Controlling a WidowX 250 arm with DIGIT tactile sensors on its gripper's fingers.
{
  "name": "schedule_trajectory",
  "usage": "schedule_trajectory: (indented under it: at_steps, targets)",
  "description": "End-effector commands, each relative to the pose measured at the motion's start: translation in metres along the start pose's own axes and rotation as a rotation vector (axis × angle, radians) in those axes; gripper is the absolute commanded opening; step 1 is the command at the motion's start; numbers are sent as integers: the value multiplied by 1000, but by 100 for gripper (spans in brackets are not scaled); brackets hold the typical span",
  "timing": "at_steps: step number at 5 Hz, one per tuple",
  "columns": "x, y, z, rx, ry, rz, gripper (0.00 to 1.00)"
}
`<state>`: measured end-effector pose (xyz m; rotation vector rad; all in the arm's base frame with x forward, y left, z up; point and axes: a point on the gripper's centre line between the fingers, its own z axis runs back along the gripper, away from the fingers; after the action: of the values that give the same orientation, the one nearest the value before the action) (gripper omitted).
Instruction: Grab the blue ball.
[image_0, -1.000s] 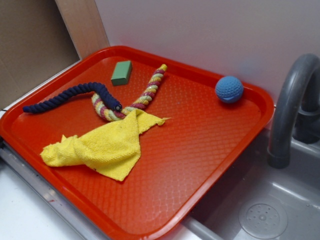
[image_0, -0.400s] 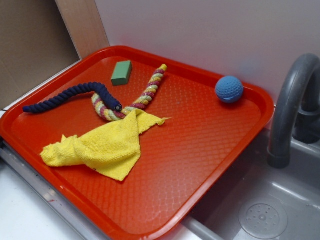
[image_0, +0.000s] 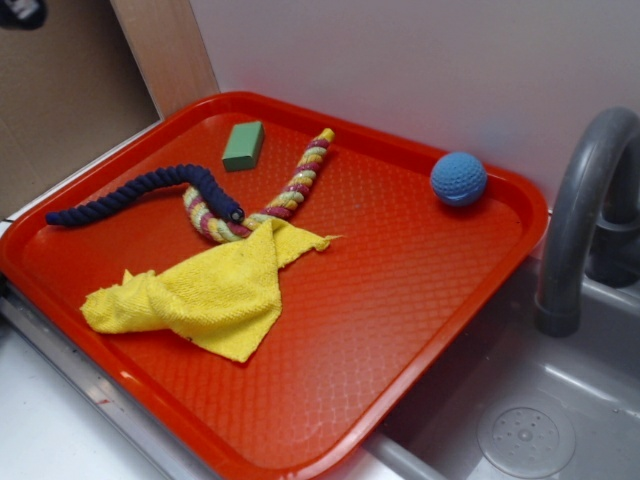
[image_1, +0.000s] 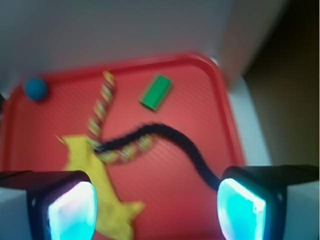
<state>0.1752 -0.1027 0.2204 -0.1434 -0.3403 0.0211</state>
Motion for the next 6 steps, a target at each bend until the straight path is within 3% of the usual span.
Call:
schedule_trajectory:
  at_steps: [1, 2, 3, 4, 6]
  targets:
    - [54, -76, -29, -148, -118, 12, 100]
    - [68, -106, -57, -181, -103, 3, 100]
    - [78, -151, -100, -197, -81, -55, 100]
    - [82, -183, -135, -189, -46, -125, 100]
    - [77, -211, -184, -140, 32, -239, 100]
